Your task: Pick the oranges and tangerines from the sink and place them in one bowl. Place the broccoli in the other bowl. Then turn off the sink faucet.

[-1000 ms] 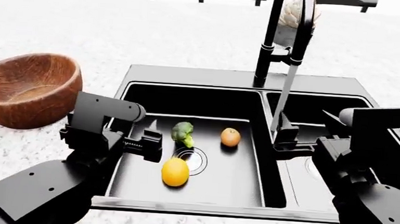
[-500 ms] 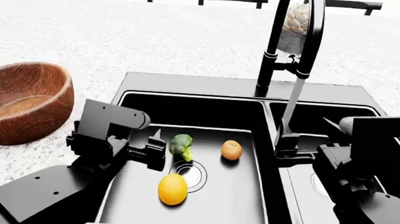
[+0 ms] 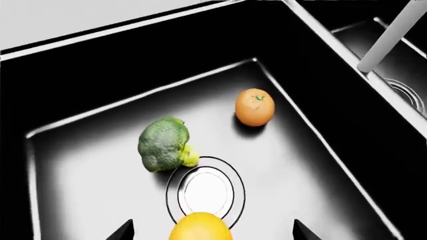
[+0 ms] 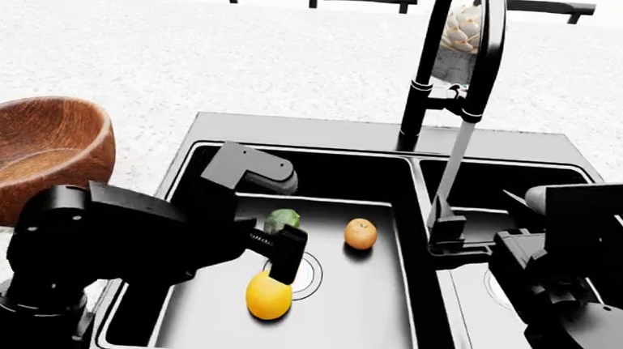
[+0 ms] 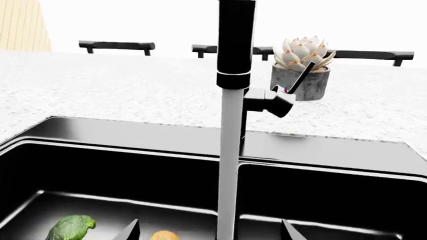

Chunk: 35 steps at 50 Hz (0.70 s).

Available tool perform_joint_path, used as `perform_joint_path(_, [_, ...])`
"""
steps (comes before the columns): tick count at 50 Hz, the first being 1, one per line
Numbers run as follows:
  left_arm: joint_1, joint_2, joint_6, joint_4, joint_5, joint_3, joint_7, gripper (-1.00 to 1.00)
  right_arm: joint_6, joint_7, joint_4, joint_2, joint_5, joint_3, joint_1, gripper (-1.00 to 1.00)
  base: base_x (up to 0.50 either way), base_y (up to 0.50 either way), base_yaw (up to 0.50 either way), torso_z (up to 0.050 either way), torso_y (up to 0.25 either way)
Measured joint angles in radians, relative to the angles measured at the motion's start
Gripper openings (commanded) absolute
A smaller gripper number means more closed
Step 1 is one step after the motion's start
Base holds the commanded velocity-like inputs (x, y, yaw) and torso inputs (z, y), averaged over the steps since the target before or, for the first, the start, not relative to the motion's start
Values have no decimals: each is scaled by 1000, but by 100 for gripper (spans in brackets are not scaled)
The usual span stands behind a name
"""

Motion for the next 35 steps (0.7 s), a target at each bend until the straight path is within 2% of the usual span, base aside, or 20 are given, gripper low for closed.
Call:
perform_joint_path(13, [-123,2,62,-294,37,201,119,100,28,1,4,14,17,-10,24,100,0,0,0,0,0])
perform_joint_path(22, [-166,49,155,-489,125,333,261,100,20,-2,12,16,18,-14,19,100,0,0,0,0,0])
perform_joint_path(35, [-171,85,229,-620,196,437,361,100,12,-1,17,18,21,-11,11,100,0,0,0,0,0])
